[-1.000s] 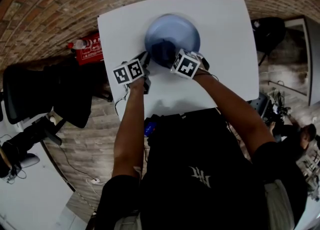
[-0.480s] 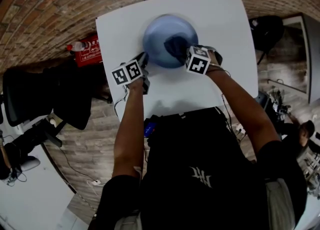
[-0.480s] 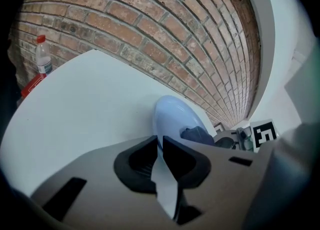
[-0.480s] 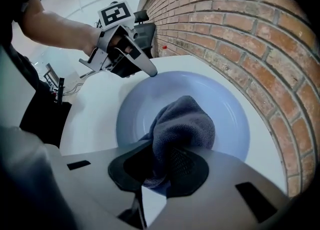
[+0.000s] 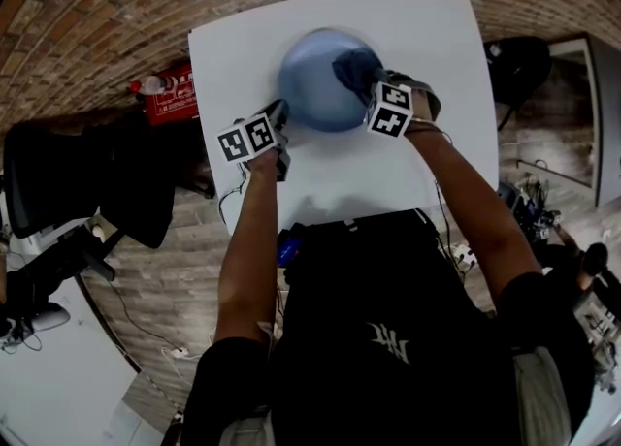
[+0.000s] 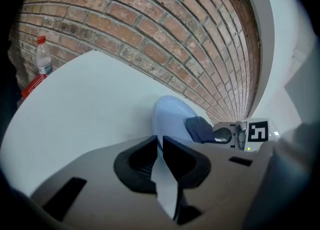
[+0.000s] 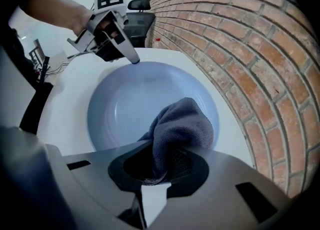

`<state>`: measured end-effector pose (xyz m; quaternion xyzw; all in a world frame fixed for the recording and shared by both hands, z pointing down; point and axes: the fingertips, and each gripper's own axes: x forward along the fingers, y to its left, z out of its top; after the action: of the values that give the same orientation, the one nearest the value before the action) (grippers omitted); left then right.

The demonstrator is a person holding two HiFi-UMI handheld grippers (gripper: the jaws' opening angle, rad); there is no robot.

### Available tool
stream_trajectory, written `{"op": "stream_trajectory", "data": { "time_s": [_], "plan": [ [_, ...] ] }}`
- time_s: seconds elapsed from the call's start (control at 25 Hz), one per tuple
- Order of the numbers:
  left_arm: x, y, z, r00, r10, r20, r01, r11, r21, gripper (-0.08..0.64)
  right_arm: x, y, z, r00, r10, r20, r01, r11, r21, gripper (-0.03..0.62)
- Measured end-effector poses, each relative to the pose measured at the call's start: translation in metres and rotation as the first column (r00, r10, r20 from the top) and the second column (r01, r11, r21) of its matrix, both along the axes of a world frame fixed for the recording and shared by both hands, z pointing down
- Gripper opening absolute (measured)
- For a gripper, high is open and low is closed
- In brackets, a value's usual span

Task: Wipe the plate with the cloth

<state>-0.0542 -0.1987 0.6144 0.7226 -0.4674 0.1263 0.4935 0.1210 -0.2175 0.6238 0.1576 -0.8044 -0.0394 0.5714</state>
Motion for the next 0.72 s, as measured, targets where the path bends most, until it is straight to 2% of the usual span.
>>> {"op": "stream_trajectory", "data": {
  "time_s": [0.24, 0.44, 0.6, 0.72],
  "plan": [
    [0.000, 0.001, 0.000, 1.000, -0.006, 0.001, 0.006, 1.000, -0.001, 0.037, 0.006, -0.023, -0.001, 1.000, 0.005, -0.028, -0.003, 0.997, 0.081, 0.075],
    [0.000, 0.001, 0.000, 1.000, -0.012, -0.003, 0.012, 1.000, -0.005, 0.037, 0.007, -0.024, 0.000, 0.999, 0.043, 0.018, -0.044, 0.998, 0.045, 0.074],
    [0.000, 0.001, 0.001, 1.000, -0.007, -0.014, 0.007, 1.000, -0.014, 0.038, 0.004, -0.025, -0.001, 0.999, 0.033, 0.004, -0.033, 0.999, 0.038, 0.074],
    [0.001, 0.003, 0.000, 1.000, 0.008, 0.001, -0.008, 1.000, -0.010, 0.041, -0.007, -0.025, -0.009, 0.999, 0.023, 0.033, -0.025, 0.998, 0.050, 0.074]
  ]
}}
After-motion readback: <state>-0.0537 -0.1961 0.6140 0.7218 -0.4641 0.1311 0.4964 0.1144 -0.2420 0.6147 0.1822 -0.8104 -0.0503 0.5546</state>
